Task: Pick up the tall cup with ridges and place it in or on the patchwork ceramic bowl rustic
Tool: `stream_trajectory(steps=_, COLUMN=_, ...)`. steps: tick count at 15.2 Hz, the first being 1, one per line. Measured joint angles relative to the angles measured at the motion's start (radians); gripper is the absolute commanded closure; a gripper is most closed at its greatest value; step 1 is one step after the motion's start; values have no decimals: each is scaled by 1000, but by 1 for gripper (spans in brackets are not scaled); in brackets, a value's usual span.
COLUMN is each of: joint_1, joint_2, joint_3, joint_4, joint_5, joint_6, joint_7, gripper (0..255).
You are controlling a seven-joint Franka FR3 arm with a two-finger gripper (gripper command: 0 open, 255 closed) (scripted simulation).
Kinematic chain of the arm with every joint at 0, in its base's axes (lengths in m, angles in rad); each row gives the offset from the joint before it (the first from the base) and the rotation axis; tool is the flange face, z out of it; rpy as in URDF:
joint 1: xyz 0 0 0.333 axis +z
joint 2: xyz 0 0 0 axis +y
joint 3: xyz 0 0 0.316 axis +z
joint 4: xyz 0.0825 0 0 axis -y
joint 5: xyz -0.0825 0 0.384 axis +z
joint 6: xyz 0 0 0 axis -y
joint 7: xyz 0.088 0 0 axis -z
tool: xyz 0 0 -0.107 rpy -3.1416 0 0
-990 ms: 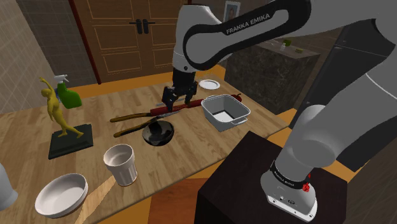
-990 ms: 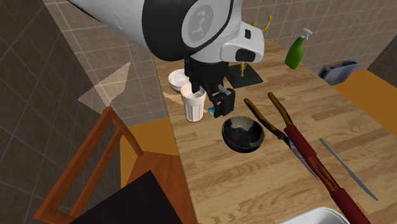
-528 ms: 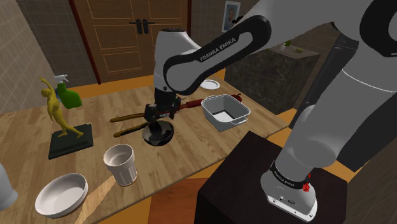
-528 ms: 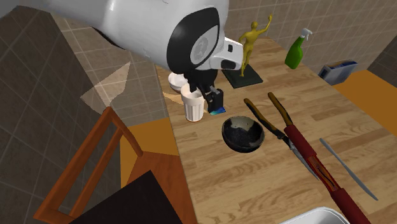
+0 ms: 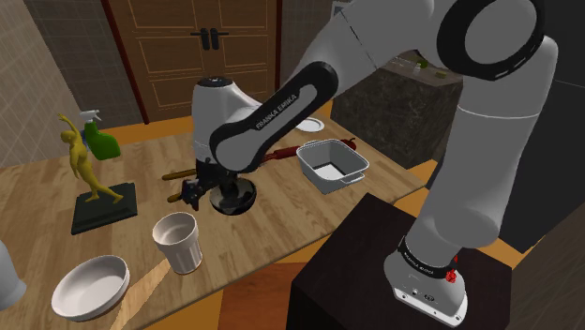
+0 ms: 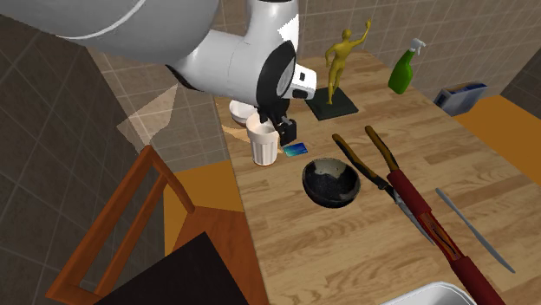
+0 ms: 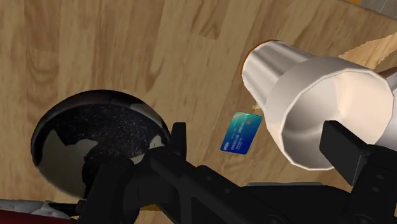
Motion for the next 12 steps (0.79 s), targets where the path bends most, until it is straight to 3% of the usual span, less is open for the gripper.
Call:
stream_trajectory(steps=5, joint_1=70, joint_2=176, joint_3=-30, joint_4=137, joint_5=-102, joint_6=36, joint_7=101, gripper=0)
stream_trajectory(steps=12, joint_1=108, joint_2=283, joint_3=-62, joint_4=186, joint_5=-152, joint_6=92, joint_7=141, gripper=0)
